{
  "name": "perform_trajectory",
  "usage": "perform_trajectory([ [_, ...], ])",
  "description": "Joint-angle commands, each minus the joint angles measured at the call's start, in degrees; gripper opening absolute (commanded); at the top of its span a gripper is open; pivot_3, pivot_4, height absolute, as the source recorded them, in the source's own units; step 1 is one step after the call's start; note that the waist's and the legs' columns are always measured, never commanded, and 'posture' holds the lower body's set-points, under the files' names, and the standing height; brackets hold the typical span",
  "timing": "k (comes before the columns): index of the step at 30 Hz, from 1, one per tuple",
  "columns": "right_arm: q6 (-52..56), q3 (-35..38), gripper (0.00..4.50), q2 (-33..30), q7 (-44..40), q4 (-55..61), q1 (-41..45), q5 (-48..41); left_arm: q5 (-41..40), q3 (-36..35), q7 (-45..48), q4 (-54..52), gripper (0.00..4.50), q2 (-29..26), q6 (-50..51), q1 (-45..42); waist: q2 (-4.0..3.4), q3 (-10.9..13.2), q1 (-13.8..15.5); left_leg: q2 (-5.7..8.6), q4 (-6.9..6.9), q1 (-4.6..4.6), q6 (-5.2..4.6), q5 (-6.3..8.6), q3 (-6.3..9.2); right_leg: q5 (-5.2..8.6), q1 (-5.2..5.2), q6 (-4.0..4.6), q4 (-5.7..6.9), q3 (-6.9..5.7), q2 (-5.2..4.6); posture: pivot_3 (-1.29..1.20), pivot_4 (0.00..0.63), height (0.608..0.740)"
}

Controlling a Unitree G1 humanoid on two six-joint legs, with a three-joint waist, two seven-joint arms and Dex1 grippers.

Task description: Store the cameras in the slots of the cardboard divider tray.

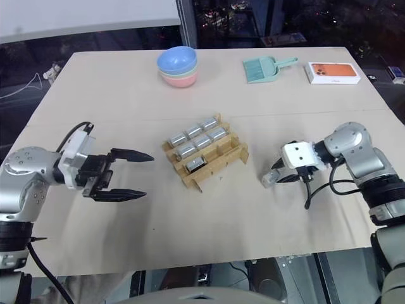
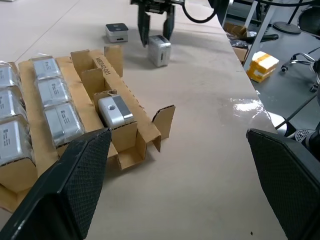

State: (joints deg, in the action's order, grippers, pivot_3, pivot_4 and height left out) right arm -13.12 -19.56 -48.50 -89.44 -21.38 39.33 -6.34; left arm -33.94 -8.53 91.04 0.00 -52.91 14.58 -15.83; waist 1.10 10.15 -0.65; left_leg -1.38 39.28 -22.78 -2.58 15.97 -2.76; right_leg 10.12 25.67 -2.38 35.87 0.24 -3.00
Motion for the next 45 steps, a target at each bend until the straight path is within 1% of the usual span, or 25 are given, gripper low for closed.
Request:
perform_trajectory([
  [1, -1.2, 0.0, 0.54, -1.0, -3.1, 0.1, 1.3, -1.7, -0.5, -1.0, 0.6, -1.1, 4.5, -0.8, -0.5, -0.8, 0.0, 0.0, 0.0, 0.0, 0.0, 0.0, 0.0, 0.0, 0.0, 0.0, 0.0, 0.0, 0.0, 0.0, 0.0, 0.0, 0.15, 0.74],
  [7, -1.5, -0.6, 0.54, -1.1, -3.1, 0.7, 2.0, -2.3, -0.4, -1.4, 0.9, -0.8, 4.5, -1.2, -0.6, -0.2, 0.0, 0.0, 0.0, 0.0, 0.0, 0.0, 0.0, 0.0, -0.01, 0.0, 0.0, 0.0, 0.0, 0.0, 0.0, 0.0, 0.15, 0.74],
  [10, 1.0, -0.2, 0.54, -0.5, -3.1, 2.2, 3.5, -3.8, -0.3, -1.5, 1.1, -0.6, 4.5, -1.3, -0.7, -0.2, -0.01, 0.0, 0.0, 0.0, 0.0, 0.0, 0.0, 0.0, -0.01, 0.0, 0.0, 0.0, 0.0, 0.0, 0.0, 0.0, 0.15, 0.74],
  [13, 7.7, 1.0, 0.54, 2.2, -2.9, 5.6, 7.5, -6.6, -0.1, -1.5, 1.0, -0.2, 4.5, -1.3, -1.1, -0.4, -0.01, 0.0, -0.3, 0.0, 0.0, 0.0, 0.0, 0.0, -0.02, 0.0, 0.01, 0.0, 0.01, 0.01, 0.0, 0.0, 0.15, 0.74],
  [16, 14.0, 0.6, 0.54, 5.6, -2.0, 8.2, 12.0, -7.8, -0.1, -1.4, 0.7, -0.3, 4.5, -1.1, -1.2, -0.3, -0.01, 0.0, -0.5, -0.08, 0.0, 0.06, 0.0, 0.0, -0.01, -0.03, 0.04, -0.02, 0.07, 0.1, 0.09, 0.0, 0.15, 0.74],
  [18, 16.7, -0.2, 0.54, 9.4, -0.7, 7.9, 15.6, -7.5, -0.1, -1.3, 0.5, -0.4, 4.5, -1.0, -1.4, -0.4, -0.02, 0.0, -0.2, -0.11, 0.0, 0.06, 0.0, 0.0, -0.01, -0.03, 0.03, -0.02, 0.08, 0.05, 0.12, 0.0, 0.15, 0.74],
  [20, 15.4, -0.9, 0.54, 12.8, -0.1, 5.4, 18.3, -6.1, -0.1, -1.4, 0.4, -0.5, 4.5, -1.0, -1.4, -0.3, -0.01, 0.0, 0.0, -0.1, 0.0, 0.02, 0.0, 0.0, 0.0, -0.03, 0.02, -0.02, 0.05, 0.02, 0.11, 0.0, 0.15, 0.74],
  [22, 11.2, -2.0, 0.54, 15.7, 0.3, 0.9, 21.0, -3.2, -0.3, -1.7, 0.2, -0.9, 4.5, -1.2, -1.4, 0.0, -0.01, 0.0, 0.0, -0.08, 0.01, -0.02, 0.0, 0.0, 0.01, -0.04, 0.01, -0.02, 0.03, 0.0, 0.09, 0.0, 0.15, 0.74],
  [27, 5.3, -3.1, 0.54, 21.8, 1.2, -8.0, 24.9, 0.5, -0.4, -2.7, -0.5, -1.6, 4.5, -1.5, -1.4, 1.1, -0.01, 0.0, 0.0, -0.02, 0.02, -0.08, 0.02, -0.01, 0.02, -0.04, 0.02, -0.01, 0.0, -0.02, 0.02, 0.0, 0.15, 0.74],
  [30, -0.6, -4.4, 0.54, 23.1, 1.2, -13.7, 25.9, 4.3, -0.5, -3.4, -1.1, -2.4, 4.5, -1.5, -1.5, 2.1, -0.01, 0.0, -0.2, -0.02, 0.01, -0.07, 0.02, -0.01, 0.02, -0.04, 0.04, -0.02, 0.03, -0.03, 0.03, 0.0, 0.15, 0.74],
  [34, -4.0, -4.2, 0.54, 24.4, 1.2, -18.5, 26.6, 6.1, -0.7, -4.2, -1.6, -3.4, 4.5, -1.6, -1.3, 3.4, -0.02, 0.0, -0.2, -0.03, 0.01, -0.07, 0.03, -0.02, 0.02, -0.04, 0.04, -0.01, 0.03, -0.03, 0.03, 0.0, 0.15, 0.74],
  [39, -5.6, -3.8, 0.54, 26.9, 3.1, -23.8, 27.4, 8.0, -0.6, -4.6, -2.0, -3.5, 4.5, -1.4, -1.4, 4.2, -0.03, 0.0, -0.3, -0.04, 0.01, -0.02, 0.04, -0.02, 0.02, -0.05, 0.04, -0.01, 0.08, -0.03, 0.04, 0.0, 0.15, 0.74],
  [44, -5.5, -3.9, 0.54, 28.1, 4.4, -25.8, 28.2, 10.0, -0.5, -4.1, -2.1, -2.9, 4.5, -1.3, -1.6, 3.3, -0.03, 0.0, -0.2, -0.04, 0.01, -0.02, 0.05, -0.03, 0.02, -0.05, 0.03, -0.01, 0.07, -0.03, 0.04, 0.0, 0.15, 0.74],
  [45, -5.5, -4.0, 0.54, 28.2, 4.3, -26.0, 28.3, 10.4, -0.4, -4.0, -2.0, -2.8, 4.5, -1.3, -1.7, 3.2, -0.03, 0.0, -0.2, -0.04, 0.01, -0.03, 0.2, -0.12, 0.02, -0.05, 0.03, -0.01, 0.07, -0.03, 0.04, 0.0, 0.15, 0.74],
])
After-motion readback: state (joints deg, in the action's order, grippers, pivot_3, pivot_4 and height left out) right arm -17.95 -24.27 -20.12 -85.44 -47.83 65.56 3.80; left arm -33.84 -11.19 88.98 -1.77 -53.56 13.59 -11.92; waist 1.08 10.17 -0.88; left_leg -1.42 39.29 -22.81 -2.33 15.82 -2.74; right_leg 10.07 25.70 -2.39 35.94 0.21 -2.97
